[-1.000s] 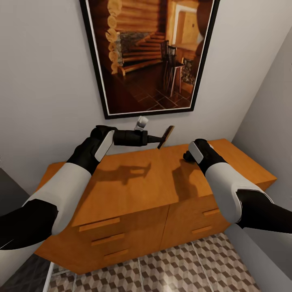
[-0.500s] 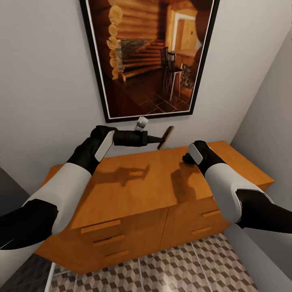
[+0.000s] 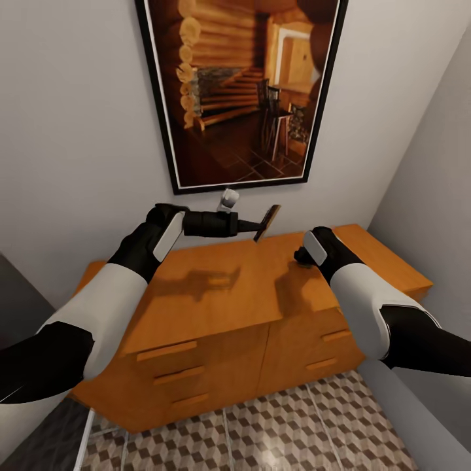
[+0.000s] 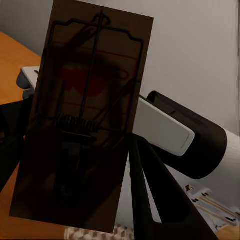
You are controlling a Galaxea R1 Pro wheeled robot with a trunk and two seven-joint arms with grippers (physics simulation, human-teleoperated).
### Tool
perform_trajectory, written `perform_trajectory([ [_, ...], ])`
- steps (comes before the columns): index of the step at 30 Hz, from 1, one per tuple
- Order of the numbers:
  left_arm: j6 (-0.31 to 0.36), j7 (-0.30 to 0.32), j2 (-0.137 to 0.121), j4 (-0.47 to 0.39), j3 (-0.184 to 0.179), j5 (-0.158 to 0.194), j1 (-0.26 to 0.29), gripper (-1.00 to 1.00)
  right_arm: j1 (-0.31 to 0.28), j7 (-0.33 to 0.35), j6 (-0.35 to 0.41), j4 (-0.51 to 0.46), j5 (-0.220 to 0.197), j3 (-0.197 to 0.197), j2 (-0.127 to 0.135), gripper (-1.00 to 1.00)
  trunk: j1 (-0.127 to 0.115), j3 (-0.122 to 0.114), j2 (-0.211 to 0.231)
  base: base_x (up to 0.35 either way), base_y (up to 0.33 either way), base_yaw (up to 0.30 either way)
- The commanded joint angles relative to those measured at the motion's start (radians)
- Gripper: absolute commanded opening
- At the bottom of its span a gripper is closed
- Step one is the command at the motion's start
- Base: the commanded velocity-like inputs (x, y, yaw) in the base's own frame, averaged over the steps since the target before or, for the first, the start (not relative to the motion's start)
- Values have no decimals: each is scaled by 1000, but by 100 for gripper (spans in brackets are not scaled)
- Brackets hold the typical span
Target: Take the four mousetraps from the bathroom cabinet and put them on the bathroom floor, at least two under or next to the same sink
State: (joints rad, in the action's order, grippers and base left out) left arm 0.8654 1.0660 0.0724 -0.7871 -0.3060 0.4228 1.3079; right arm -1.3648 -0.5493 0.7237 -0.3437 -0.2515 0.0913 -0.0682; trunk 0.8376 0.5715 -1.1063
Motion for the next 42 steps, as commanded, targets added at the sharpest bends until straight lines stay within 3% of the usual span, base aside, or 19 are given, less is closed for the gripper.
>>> perform_trajectory([
  [1, 1, 2, 0, 0, -1, 1, 1, -100, 0, -8, -1, -1, -11, 5, -1, -100, 0, 0, -1, -297, 0, 0],
  [16, 0, -3, -1, 28, -1, 0, 1, -100, 0, -8, -1, -1, -10, 4, -1, -100, 0, -23, -1, -277, 0, 36],
  [33, 0, -5, -2, 61, -2, -2, 0, -100, 0, -8, -1, -3, -9, 4, -1, -100, -66, -103, 118, -15, 0, 76],
  [42, 0, -49, -1, 96, -3, -4, 0, -100, 1, -9, 0, -3, -9, 5, -1, -100, -100, -146, 181, 0, 0, 76],
])
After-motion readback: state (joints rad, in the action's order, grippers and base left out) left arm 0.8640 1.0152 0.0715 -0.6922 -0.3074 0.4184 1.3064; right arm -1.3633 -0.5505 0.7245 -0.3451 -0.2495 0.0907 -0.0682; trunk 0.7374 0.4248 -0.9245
